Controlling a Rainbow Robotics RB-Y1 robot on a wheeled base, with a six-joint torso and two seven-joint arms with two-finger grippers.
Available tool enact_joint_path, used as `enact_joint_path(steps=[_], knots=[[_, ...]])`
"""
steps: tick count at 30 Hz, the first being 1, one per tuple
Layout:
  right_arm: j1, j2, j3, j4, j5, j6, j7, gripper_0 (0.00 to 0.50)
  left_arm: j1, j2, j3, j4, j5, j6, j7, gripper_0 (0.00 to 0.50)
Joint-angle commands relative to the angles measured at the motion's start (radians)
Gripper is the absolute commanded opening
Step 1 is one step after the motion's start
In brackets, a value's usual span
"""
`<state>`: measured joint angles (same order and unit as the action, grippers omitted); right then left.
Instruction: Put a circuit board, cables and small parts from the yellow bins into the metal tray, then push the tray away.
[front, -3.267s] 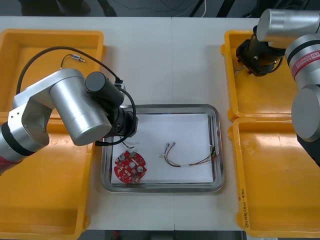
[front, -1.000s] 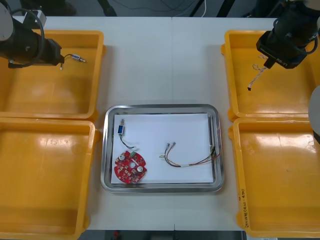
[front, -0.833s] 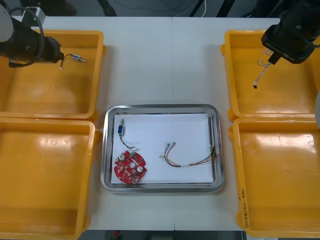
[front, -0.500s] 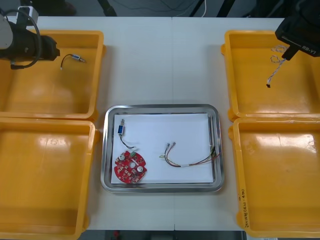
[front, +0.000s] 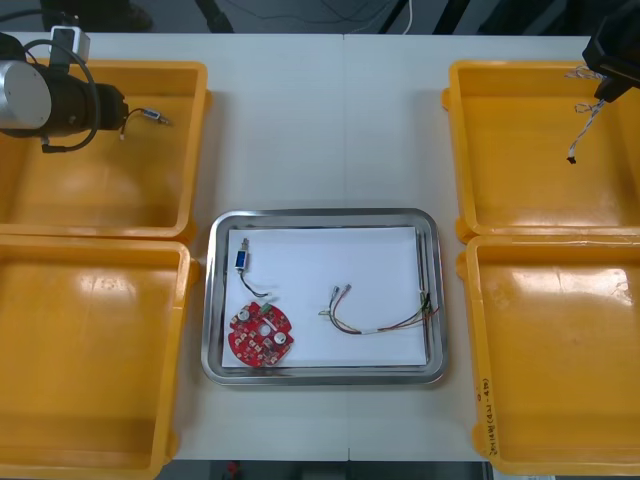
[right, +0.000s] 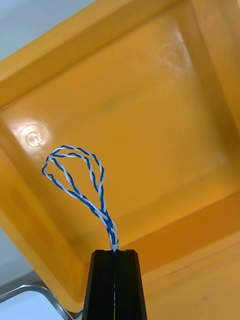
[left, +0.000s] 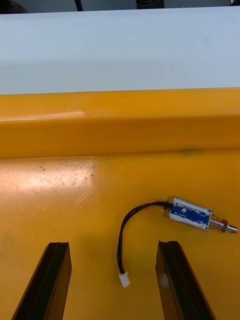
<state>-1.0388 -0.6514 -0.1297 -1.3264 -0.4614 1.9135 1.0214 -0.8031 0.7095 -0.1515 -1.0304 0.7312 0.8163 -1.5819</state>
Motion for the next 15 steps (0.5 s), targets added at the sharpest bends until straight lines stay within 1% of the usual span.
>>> enact_joint_path(steps=[1, 6, 9, 10, 11, 12, 14, 15], knots=[[0.057, -0.057, 0.012, -0.148, -0.039, 0.006, 0.12, 0.0, -0.047, 0.038, -0.048, 0.033, 0.027, -0.072, -0.079, 0.5], [0.106, -0.059, 0.012, -0.263, -0.063, 0.006, 0.227, 0.0, -0.047, 0.038, -0.071, 0.064, 0.043, -0.106, -0.079, 0.5], [0.117, -0.062, 0.012, -0.301, -0.1, 0.006, 0.229, 0.0, -0.045, 0.03, -0.074, 0.069, 0.05, -0.106, -0.079, 0.5], [0.123, -0.068, 0.013, -0.324, -0.135, 0.006, 0.229, 0.0, -0.037, 0.025, -0.074, 0.072, 0.054, -0.111, -0.076, 0.5], [0.123, -0.068, 0.013, -0.324, -0.135, 0.006, 0.229, 0.0, -0.037, 0.025, -0.074, 0.072, 0.054, -0.111, -0.076, 0.5], [0.128, -0.073, 0.013, -0.352, -0.168, 0.006, 0.232, 0.0, -0.028, 0.019, -0.074, 0.072, 0.057, -0.124, -0.076, 0.5], [0.144, -0.08, 0.013, -0.401, -0.209, 0.006, 0.24, 0.0, -0.018, 0.016, -0.082, 0.072, 0.06, -0.143, -0.076, 0.5], [0.144, -0.08, 0.013, -0.401, -0.209, 0.006, 0.24, 0.0, -0.018, 0.016, -0.082, 0.072, 0.06, -0.143, -0.076, 0.5]])
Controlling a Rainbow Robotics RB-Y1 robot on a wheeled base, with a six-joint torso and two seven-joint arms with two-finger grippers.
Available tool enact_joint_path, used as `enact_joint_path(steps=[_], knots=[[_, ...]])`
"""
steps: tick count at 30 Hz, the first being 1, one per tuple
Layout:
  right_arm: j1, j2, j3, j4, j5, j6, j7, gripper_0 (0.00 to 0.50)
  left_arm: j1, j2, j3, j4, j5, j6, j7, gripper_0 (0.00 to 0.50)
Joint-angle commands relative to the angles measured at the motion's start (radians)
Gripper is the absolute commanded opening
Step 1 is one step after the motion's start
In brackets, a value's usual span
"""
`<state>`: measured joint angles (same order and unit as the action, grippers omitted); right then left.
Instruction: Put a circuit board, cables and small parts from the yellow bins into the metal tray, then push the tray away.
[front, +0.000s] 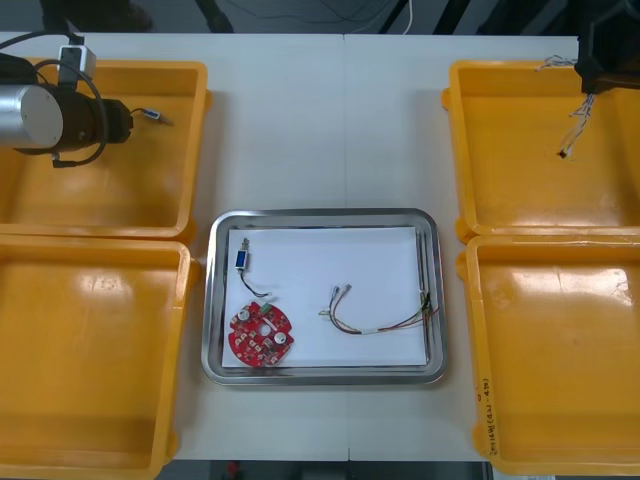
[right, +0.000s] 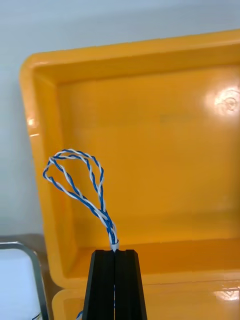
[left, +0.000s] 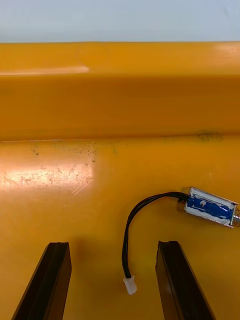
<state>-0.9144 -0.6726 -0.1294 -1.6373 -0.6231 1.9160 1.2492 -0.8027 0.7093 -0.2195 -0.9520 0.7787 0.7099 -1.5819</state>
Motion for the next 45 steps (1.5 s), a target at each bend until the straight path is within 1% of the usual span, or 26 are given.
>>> enact_joint_path(steps=[1, 5, 6, 8, 13, 17, 18, 21, 28, 31, 34, 36, 37, 42, 45], knots=[[0.035, -0.064, 0.013, -0.134, -0.083, 0.004, 0.016, 0.0, -0.018, 0.016, -0.024, -0.007, 0.017, -0.04, -0.075, 0.5], [0.077, -0.077, 0.014, -0.225, -0.159, 0.004, 0.03, 0.0, -0.009, 0.016, -0.057, -0.004, 0.024, -0.106, -0.069, 0.5], [0.077, -0.077, 0.014, -0.225, -0.159, 0.004, 0.03, 0.0, -0.009, 0.016, -0.057, -0.004, 0.024, -0.106, -0.069, 0.5], [0.103, -0.087, 0.025, -0.288, -0.213, 0.004, 0.042, 0.0, -0.006, 0.016, -0.081, -0.004, 0.031, -0.13, -0.063, 0.5], [0.138, -0.11, 0.076, -0.395, -0.29, 0.004, 0.065, 0.0, 0.003, 0.018, -0.09, -0.002, 0.039, -0.13, -0.061, 0.5], [0.158, -0.116, 0.143, -0.5, -0.3, 0.004, 0.081, 0.0, 0.014, 0.016, -0.106, -0.002, 0.047, -0.13, -0.061, 0.5], [0.158, -0.116, 0.143, -0.5, -0.3, 0.004, 0.081, 0.0, 0.014, 0.016, -0.106, -0.002, 0.047, -0.13, -0.061, 0.5], [0.158, -0.116, 0.223, -0.579, -0.3, 0.004, 0.087, 0.0, 0.026, 0.018, -0.107, -0.004, 0.05, -0.13, -0.063, 0.5], [0.157, -0.116, 0.338, -0.665, -0.305, 0.004, 0.11, 0.0, 0.048, 0.026, -0.107, -0.004, 0.053, -0.13, -0.075, 0.5], [0.157, -0.116, 0.367, -0.671, -0.313, 0.004, 0.182, 0.0, 0.051, 0.026, -0.107, -0.004, 0.059, -0.13, -0.076, 0.5], [0.158, -0.104, 0.387, -0.673, -0.32, 0.004, 0.263, 0.0, 0.054, 0.026, -0.106, -0.004, 0.065, -0.13, -0.076, 0.5], [0.157, -0.093, 0.395, -0.674, -0.32, 0.004, 0.294, 0.0, 0.054, 0.026, -0.107, -0.004, 0.068, -0.13, -0.076, 0.266], [0.157, -0.084, 0.401, -0.674, -0.32, 0.004, 0.315, 0.0, 0.054, 0.026, -0.107, -0.004, 0.071, -0.13, -0.076, 0.0], [0.157, -0.048, 0.435, -0.673, -0.308, 0.004, 0.388, 0.0, 0.056, 0.026, -0.107, -0.004, 0.079, -0.13, -0.076, 0.0], [0.155, -0.024, 0.459, -0.667, -0.287, 0.004, 0.438, 0.0, 0.056, 0.026, -0.107, -0.004, 0.085, -0.13, -0.076, 0.0]])
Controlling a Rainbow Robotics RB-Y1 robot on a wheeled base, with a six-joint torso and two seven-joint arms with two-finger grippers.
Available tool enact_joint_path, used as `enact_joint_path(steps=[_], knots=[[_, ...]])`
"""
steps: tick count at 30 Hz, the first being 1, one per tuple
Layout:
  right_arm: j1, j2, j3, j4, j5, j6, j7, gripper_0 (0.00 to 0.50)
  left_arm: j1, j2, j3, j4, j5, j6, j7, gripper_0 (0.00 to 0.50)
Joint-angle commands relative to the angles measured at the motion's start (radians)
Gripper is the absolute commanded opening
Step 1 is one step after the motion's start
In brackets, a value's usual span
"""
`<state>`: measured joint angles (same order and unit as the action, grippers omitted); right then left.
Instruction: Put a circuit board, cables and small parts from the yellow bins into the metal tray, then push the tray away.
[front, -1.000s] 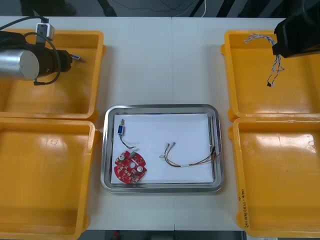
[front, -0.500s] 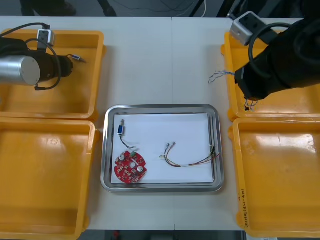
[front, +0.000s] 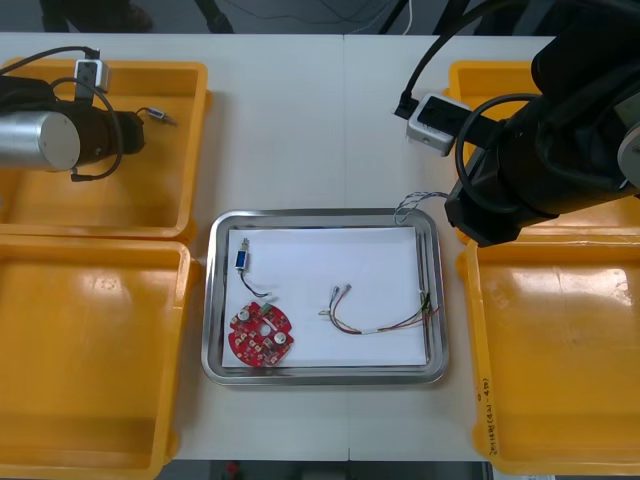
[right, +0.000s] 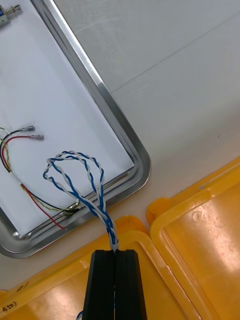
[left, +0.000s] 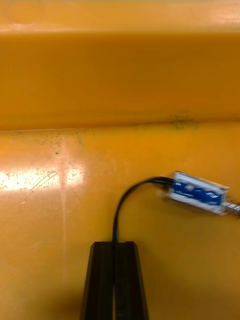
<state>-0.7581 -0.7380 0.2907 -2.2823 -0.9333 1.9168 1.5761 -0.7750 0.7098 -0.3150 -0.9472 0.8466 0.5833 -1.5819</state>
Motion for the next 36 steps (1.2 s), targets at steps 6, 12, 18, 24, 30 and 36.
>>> enact_joint_path(steps=[6, 12, 18, 24, 30, 36], knots=[[-0.007, 0.077, 0.117, -0.016, 0.105, 0.003, 0.2, 0.0, 0.026, 0.036, -0.01, -0.01, 0.028, 0.02, -0.078, 0.0], [-0.021, 0.118, 0.205, 0.027, 0.197, 0.003, 0.226, 0.0, 0.026, 0.071, 0.057, -0.091, 0.035, 0.205, -0.084, 0.0], [-0.024, 0.143, 0.301, 0.106, 0.274, -0.059, 0.242, 0.0, 0.028, 0.091, 0.137, -0.157, 0.037, 0.36, -0.101, 0.0], [-0.027, 0.186, 0.351, 0.172, 0.344, -0.127, 0.243, 0.0, 0.039, 0.103, 0.206, -0.168, 0.058, 0.451, -0.204, 0.0], [-0.027, 0.209, 0.352, 0.247, 0.344, -0.197, 0.252, 0.0, 0.111, 0.142, 0.235, -0.225, 0.163, 0.46, -0.287, 0.0], [-0.027, 0.224, 0.366, 0.303, 0.347, -0.26, 0.257, 0.0, 0.178, 0.2, 0.235, -0.318, 0.215, 0.504, -0.3, 0.0]])
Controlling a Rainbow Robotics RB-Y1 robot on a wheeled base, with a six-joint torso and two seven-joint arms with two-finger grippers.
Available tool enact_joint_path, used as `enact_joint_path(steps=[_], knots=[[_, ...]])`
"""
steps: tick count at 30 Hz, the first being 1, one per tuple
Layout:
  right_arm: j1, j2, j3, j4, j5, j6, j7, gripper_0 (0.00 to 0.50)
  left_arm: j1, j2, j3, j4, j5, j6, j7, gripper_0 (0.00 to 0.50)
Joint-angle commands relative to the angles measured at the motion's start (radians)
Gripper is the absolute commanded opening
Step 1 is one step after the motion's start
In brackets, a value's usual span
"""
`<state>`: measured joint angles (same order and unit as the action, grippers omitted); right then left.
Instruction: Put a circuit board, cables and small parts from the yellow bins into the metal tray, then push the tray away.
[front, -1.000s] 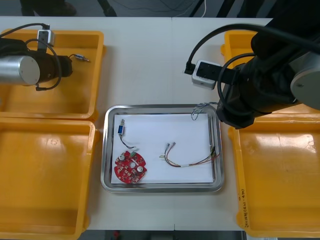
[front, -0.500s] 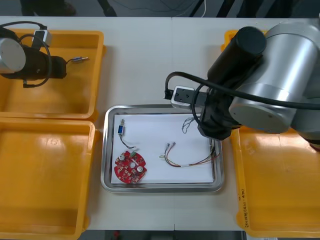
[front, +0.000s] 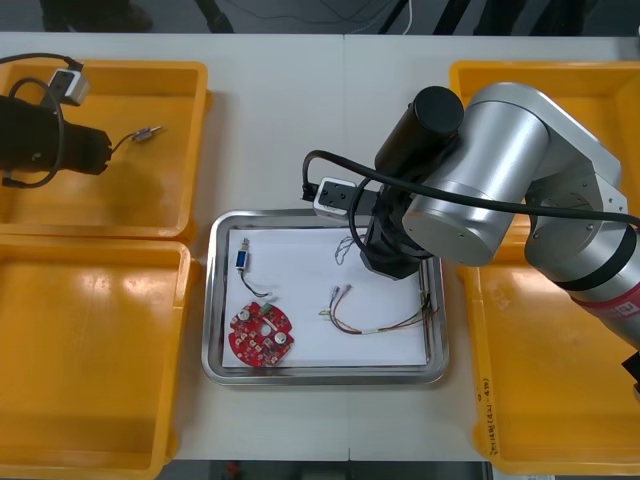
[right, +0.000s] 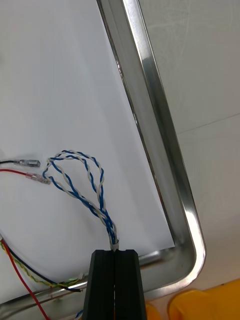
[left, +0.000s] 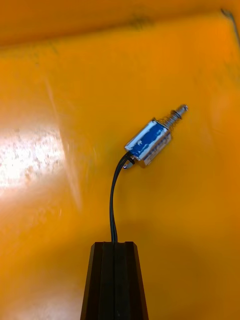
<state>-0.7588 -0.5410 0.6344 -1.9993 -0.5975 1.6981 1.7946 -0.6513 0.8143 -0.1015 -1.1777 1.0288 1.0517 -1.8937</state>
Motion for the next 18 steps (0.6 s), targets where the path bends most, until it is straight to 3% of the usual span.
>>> enact_joint_path(steps=[1, 8, 18], knots=[[-0.025, 0.029, 0.025, 0.025, 0.012, -0.048, 0.037, 0.0, 0.061, 0.098, 0.022, -0.097, 0.037, 0.037, 0.012, 0.0], [-0.025, 0.042, 0.1, 0.056, 0.088, -0.086, 0.034, 0.0, 0.134, 0.146, 0.022, -0.171, 0.063, 0.037, -0.016, 0.0], [-0.02, 0.065, 0.111, 0.135, 0.096, -0.153, 0.049, 0.0, 0.15, 0.151, 0.025, -0.174, 0.074, 0.037, -0.042, 0.0]])
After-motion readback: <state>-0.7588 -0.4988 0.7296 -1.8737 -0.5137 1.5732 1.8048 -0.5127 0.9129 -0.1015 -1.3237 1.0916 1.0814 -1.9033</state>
